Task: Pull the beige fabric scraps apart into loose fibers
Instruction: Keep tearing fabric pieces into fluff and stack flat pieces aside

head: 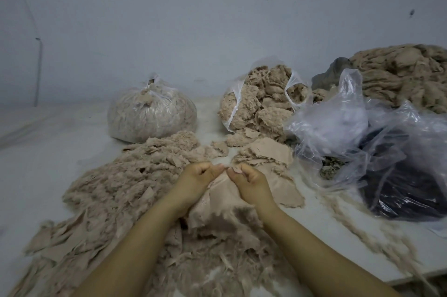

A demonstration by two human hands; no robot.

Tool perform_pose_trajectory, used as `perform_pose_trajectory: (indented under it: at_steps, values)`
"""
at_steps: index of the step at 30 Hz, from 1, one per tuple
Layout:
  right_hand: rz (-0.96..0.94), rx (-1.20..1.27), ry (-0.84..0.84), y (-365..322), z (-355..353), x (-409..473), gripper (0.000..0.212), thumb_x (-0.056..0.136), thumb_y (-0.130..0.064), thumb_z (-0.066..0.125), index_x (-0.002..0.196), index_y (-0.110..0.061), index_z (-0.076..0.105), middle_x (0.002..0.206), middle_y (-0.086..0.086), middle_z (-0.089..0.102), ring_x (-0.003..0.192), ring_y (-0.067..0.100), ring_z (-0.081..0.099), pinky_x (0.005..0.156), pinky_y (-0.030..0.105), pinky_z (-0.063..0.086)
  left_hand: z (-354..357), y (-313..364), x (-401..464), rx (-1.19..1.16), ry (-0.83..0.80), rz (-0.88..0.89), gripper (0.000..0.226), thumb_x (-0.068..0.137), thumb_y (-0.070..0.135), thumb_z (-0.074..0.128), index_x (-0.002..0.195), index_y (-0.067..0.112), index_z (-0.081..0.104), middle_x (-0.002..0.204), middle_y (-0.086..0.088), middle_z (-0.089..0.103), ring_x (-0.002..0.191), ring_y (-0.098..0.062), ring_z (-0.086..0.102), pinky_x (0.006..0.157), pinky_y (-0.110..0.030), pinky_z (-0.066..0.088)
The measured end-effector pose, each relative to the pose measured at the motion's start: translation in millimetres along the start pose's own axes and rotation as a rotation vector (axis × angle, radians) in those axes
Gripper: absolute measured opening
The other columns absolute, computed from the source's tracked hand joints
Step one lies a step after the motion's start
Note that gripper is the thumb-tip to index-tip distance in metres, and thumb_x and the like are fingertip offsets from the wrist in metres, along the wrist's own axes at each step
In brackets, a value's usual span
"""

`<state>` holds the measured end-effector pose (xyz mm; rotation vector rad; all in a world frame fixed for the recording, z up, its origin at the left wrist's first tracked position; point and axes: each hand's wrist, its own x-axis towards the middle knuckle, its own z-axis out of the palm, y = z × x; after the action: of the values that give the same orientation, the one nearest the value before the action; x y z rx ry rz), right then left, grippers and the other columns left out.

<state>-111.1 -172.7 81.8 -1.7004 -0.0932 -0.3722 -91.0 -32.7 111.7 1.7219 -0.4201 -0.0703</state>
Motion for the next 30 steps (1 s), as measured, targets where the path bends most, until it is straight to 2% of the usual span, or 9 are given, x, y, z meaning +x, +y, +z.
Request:
perform_pose_trajectory:
  at_steps: [3,6,10,13,18,22,24,26,30]
  values:
    - [0.049,0.087,0.086,-1,-1,-2,0.037,0.095,-0.02,0.057,0.063,-0.018,0.038,0.053,-0.01,0.038,0.051,0.007,0.034,0.051,0.022,0.029,-8,-6,1,0.031,0.066,-0.021,0.039,0.092,0.027,0.058,0.055,0.015,0.051,0.051,0.003,0.044,0.049,-0.009,0.04,0.049,-0.023,0.033]
    - [0.098,0.197,0.184,3,-18,5,0.033,0.098,-0.025,0.052,0.078,0.002,0.051,0.07,0.007,0.052,0.064,0.016,0.046,0.062,0.027,0.039,-28,-14,0,0.108,0.166,-0.025,0.045,0.093,0.037,0.053,0.053,0.022,0.039,0.047,0.012,0.034,0.048,-0.006,0.035,0.056,-0.02,0.038]
    - [0.038,0.113,0.176,2,-20,10,0.029,0.099,-0.029,0.05,0.072,-0.017,0.054,0.061,-0.018,0.055,0.058,-0.003,0.049,0.058,0.011,0.039,-26,-13,-4,0.128,-0.055,-0.1,0.051,0.074,0.061,0.058,0.094,0.015,0.064,0.068,0.007,0.068,0.065,-0.006,0.062,0.067,-0.022,0.048]
    - [0.041,0.145,0.163,3,-10,9,0.029,0.099,-0.03,0.049,0.077,-0.011,0.055,0.066,-0.009,0.055,0.059,0.002,0.049,0.054,0.014,0.04,-7,-18,-4,0.142,-0.232,-0.175,0.075,0.062,0.051,0.079,0.126,0.024,0.051,0.103,0.006,0.072,0.095,0.001,0.066,0.077,-0.011,0.049]
    - [0.071,0.291,0.143,1,-12,9,0.022,0.1,-0.029,0.047,0.089,-0.022,0.065,0.076,-0.01,0.068,0.066,-0.004,0.064,0.059,0.012,0.049,1,-26,-4,0.022,-0.212,-0.214,0.096,0.06,0.039,0.081,0.142,0.019,0.035,0.112,0.004,0.068,0.099,0.006,0.063,0.077,-0.009,0.047]
    - [0.15,0.393,0.14,-4,-10,11,0.029,0.101,-0.033,0.043,0.099,-0.014,0.064,0.083,0.004,0.07,0.073,0.013,0.066,0.064,0.027,0.055,13,-26,-6,-0.247,-0.219,-0.348,0.07,0.068,0.04,0.076,0.128,0.011,0.054,0.112,-0.009,0.066,0.097,-0.014,0.066,0.085,-0.026,0.052]
    - [0.145,0.369,0.157,-3,-7,11,0.03,0.101,-0.033,0.042,0.101,-0.012,0.064,0.093,0.008,0.067,0.082,0.017,0.064,0.074,0.032,0.053,22,-27,-9,-0.392,-0.207,-0.366,0.026,0.075,0.033,0.073,0.085,0.009,0.072,0.082,-0.012,0.07,0.075,-0.02,0.068,0.075,-0.031,0.054]
    - [0.105,0.356,0.206,1,-7,11,0.029,0.101,-0.032,0.043,0.092,-0.012,0.062,0.081,0.001,0.066,0.074,0.011,0.062,0.064,0.024,0.052,27,-27,-8,-0.427,-0.054,-0.343,0.032,0.08,0.028,0.069,0.052,0.014,0.062,0.057,-0.004,0.063,0.056,-0.015,0.063,0.064,-0.026,0.052]
    - [0.034,0.212,0.312,14,-16,12,0.031,0.101,-0.025,0.045,0.071,-0.019,0.052,0.058,-0.018,0.056,0.056,-0.001,0.05,0.053,0.013,0.04,25,-26,-3,-0.32,0.131,-0.243,0.028,0.093,0.024,0.056,0.073,0.005,0.052,0.05,0.002,0.048,0.048,-0.01,0.044,0.055,-0.018,0.04]
